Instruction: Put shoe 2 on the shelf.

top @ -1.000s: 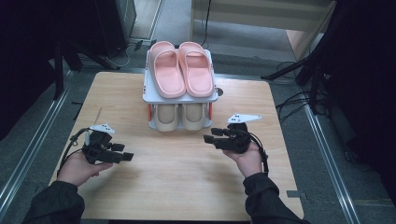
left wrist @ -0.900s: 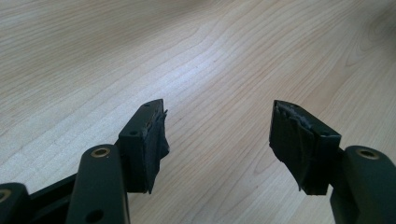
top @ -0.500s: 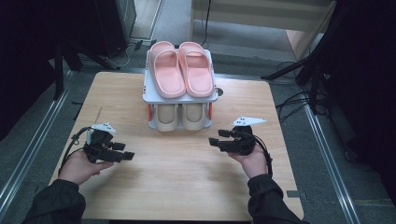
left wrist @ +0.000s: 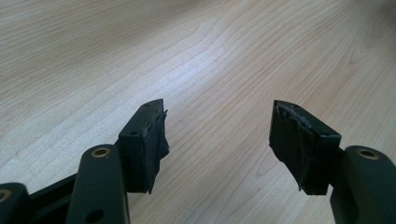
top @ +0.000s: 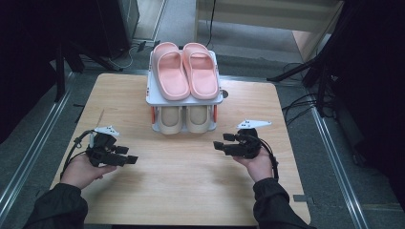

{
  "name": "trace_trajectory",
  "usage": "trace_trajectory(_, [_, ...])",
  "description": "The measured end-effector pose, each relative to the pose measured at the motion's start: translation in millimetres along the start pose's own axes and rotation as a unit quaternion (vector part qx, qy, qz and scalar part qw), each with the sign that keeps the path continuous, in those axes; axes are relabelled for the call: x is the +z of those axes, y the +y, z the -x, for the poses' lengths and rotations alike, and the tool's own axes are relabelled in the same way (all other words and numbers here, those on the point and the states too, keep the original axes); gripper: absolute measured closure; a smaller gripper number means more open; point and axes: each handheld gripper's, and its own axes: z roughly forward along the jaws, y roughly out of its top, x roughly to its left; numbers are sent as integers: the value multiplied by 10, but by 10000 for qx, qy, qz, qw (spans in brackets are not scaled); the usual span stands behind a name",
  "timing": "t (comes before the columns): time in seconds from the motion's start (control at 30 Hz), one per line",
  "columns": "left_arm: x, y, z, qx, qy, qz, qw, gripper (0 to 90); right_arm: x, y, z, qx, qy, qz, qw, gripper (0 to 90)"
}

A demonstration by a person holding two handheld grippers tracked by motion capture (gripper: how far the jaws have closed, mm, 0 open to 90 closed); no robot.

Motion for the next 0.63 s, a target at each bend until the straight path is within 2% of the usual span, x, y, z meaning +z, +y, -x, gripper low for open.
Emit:
trace_trajectory(0.37, [1,-2,-12,-11,-15,-13,10000,358,0,-2,34,58,2,-15,10000,397])
trace_trajectory(0.63, [13,3,-18,-15,-12,-9,10000,354,16,-1,41,4,1,-37,10000,397])
